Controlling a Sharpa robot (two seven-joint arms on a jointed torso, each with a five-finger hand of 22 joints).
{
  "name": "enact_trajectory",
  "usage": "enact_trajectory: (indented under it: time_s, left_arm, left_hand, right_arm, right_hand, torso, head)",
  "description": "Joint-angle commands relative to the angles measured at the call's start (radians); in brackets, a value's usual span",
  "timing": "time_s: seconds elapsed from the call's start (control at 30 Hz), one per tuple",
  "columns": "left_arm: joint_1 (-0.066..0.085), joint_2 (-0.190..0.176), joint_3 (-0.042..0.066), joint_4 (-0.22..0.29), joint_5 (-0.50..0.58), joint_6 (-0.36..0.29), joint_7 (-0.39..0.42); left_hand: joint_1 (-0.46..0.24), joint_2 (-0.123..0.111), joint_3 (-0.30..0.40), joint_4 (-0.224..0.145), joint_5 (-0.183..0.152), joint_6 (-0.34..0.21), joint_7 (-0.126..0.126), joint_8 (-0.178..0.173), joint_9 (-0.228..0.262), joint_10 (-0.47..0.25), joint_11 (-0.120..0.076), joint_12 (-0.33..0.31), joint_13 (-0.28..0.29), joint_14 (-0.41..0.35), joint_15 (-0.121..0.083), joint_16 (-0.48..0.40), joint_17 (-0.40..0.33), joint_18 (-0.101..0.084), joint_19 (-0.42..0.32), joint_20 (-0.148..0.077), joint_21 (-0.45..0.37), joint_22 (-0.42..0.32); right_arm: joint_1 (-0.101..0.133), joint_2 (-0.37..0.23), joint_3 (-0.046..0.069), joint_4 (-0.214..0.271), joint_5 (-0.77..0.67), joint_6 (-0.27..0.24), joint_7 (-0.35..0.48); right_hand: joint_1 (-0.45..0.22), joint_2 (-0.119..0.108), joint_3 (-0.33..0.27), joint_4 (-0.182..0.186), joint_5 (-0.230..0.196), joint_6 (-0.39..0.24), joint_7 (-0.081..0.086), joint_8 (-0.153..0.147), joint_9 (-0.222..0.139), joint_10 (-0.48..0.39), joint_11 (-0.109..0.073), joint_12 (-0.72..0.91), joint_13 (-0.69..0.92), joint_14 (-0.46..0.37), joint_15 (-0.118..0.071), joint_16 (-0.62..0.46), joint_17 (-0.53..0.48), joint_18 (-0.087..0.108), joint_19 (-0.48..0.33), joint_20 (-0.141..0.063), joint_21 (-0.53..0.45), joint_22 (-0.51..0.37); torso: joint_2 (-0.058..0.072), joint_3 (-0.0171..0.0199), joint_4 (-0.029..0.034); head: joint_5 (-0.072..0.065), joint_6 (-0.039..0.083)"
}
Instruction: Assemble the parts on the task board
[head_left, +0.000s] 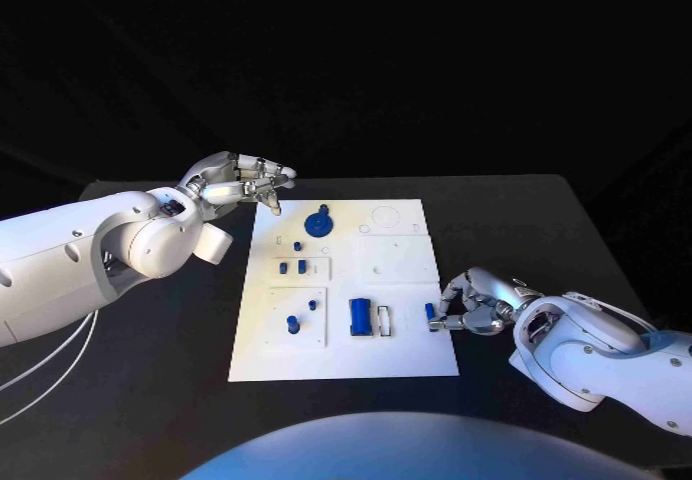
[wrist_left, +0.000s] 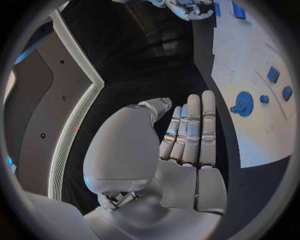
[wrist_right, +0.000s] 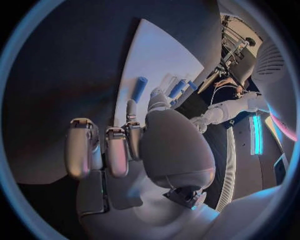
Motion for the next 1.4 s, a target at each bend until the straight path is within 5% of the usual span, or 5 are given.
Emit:
enact_trajectory:
  time_s: [0.03,0.77,1.07,1.23,1.4]
  left_arm:
    - [0.000,0.000,0.000,0.002,0.008,0.007,0.012]
    - [0.000,0.000,0.000,-0.003,0.008,0.015,0.001]
    - [0.000,0.000,0.000,-0.004,0.008,0.017,-0.002]
    - [0.000,-0.001,0.000,-0.003,0.008,0.018,-0.003]
    - [0.000,0.000,0.000,-0.003,0.007,0.018,-0.003]
  left_hand:
    - [-0.006,-0.001,0.003,0.005,0.004,-0.006,0.003,0.002,0.000,-0.008,0.001,0.004,-0.001,-0.003,0.005,0.002,0.001,0.015,0.007,0.000,-0.006,-0.002]
    - [-0.005,-0.002,0.003,0.004,0.004,-0.006,0.003,0.003,0.000,-0.007,0.001,0.006,-0.002,-0.003,0.004,0.003,0.002,0.015,0.008,0.000,-0.007,-0.003]
    - [-0.004,0.000,0.005,0.004,0.005,-0.006,0.003,0.004,0.000,-0.008,0.001,0.007,-0.002,-0.003,0.004,0.003,0.002,0.015,0.009,0.000,-0.008,-0.003]
    - [-0.002,0.002,0.006,0.004,0.005,-0.006,0.003,0.004,0.000,-0.008,0.001,0.007,-0.002,-0.003,0.004,0.003,0.001,0.015,0.009,0.000,-0.008,-0.004]
    - [-0.001,0.003,0.007,0.003,0.006,-0.006,0.003,0.004,0.000,-0.008,0.001,0.007,-0.002,-0.003,0.004,0.003,0.001,0.015,0.010,-0.001,-0.008,-0.004]
  right_arm:
    - [-0.004,0.010,0.000,-0.008,-0.031,0.012,-0.034]
    - [-0.025,0.069,-0.001,-0.058,-0.072,0.039,-0.057]
    - [-0.035,0.084,-0.002,-0.066,-0.118,0.058,-0.081]
    - [-0.037,0.084,-0.002,-0.059,-0.127,0.047,-0.094]
    - [-0.037,0.078,-0.001,-0.043,-0.122,0.024,-0.100]
  right_hand:
    - [0.001,0.000,0.004,0.002,0.001,0.009,-0.001,-0.005,-0.001,0.003,0.004,-0.007,0.090,0.077,0.005,-0.007,0.136,0.006,0.043,0.004,-0.007,0.205]
    - [0.066,0.012,0.055,-0.007,0.004,0.025,-0.011,-0.022,-0.004,0.007,-0.005,-0.007,0.092,0.079,-0.003,-0.006,0.141,0.005,0.046,-0.003,0.000,0.207]
    - [0.217,-0.062,0.397,-0.013,0.009,0.060,-0.019,-0.057,-0.018,0.007,-0.014,-0.008,0.100,0.081,-0.011,-0.005,0.151,0.002,0.050,-0.012,0.012,0.212]
    - [0.102,-0.152,0.672,-0.096,0.002,0.058,-0.012,-0.041,0.022,0.012,-0.011,-0.011,0.101,0.083,-0.008,-0.004,0.156,0.001,0.052,-0.008,0.017,0.213]
    - [0.026,-0.165,0.750,-0.150,-0.002,0.053,-0.016,-0.031,0.043,0.014,-0.012,-0.013,0.102,0.083,-0.009,-0.004,0.157,0.001,0.053,-0.010,0.018,0.213]
  torso:
    - [0.000,-0.0005,-0.0001]
    - [-0.001,0.0002,-0.0005]
    - [-0.001,0.0000,-0.0010]
    - [0.000,-0.0002,-0.0016]
    - [-0.001,0.0003,-0.0013]
  head:
    - [0.003,0.000]
    - [0.008,0.000]
    - [0.009,0.000]
    - [0.009,0.000]
    - [0.009,0.000]
